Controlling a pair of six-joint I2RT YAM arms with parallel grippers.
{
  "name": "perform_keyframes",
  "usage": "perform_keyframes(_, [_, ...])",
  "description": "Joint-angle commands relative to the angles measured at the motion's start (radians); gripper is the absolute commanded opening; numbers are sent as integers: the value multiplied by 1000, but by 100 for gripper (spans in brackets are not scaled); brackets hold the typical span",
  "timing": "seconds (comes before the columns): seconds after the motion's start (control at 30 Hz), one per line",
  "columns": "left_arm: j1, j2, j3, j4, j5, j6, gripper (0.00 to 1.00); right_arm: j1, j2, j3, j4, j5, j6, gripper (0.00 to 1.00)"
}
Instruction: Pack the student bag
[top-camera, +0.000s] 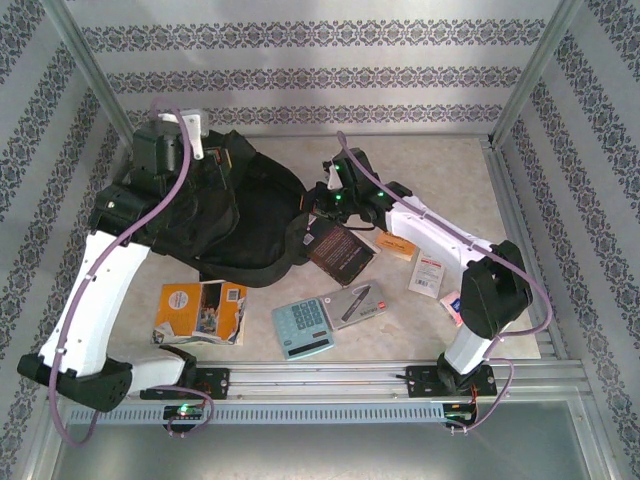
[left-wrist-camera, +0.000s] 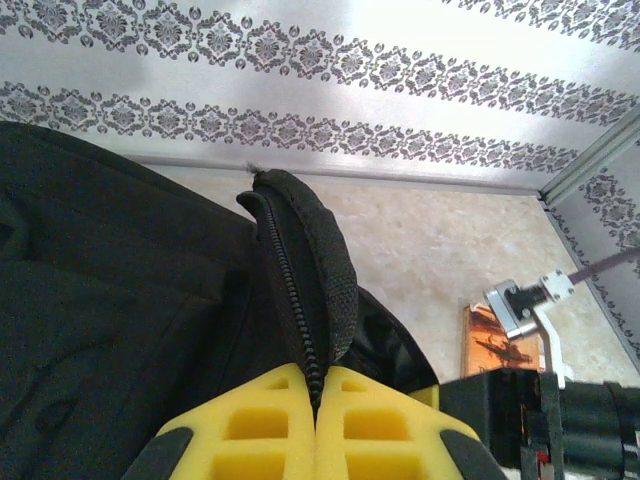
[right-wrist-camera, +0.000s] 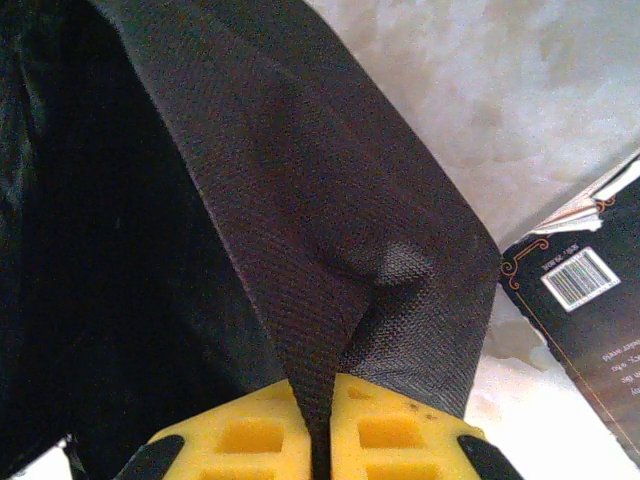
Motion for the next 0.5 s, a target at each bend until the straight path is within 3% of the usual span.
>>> perform_keyframes(0.0, [9, -53, -49, 53, 55, -34, 0, 2, 32, 56, -79, -10, -38, 11])
perform_keyframes(0.23, [10, -86, -291, 159, 82, -76, 0, -1, 76, 56, -161, 78, -96, 15])
perform_keyframes(0.27, [9, -71, -313, 182, 84, -79, 0, -1, 71, 56, -178, 100, -102, 22])
perform_keyframes(0.33, [10, -40, -339, 218, 88, -92, 0, -1, 56, 63, -224, 148, -113, 58])
perform_keyframes(0.37, [9, -28, -356, 247, 91, -103, 0, -1, 44, 70, -257, 185, -116, 69])
perform_keyframes(0.47, [10, 10, -396, 333, 120, -150, 0, -1, -31, 44, -323, 299, -95, 81])
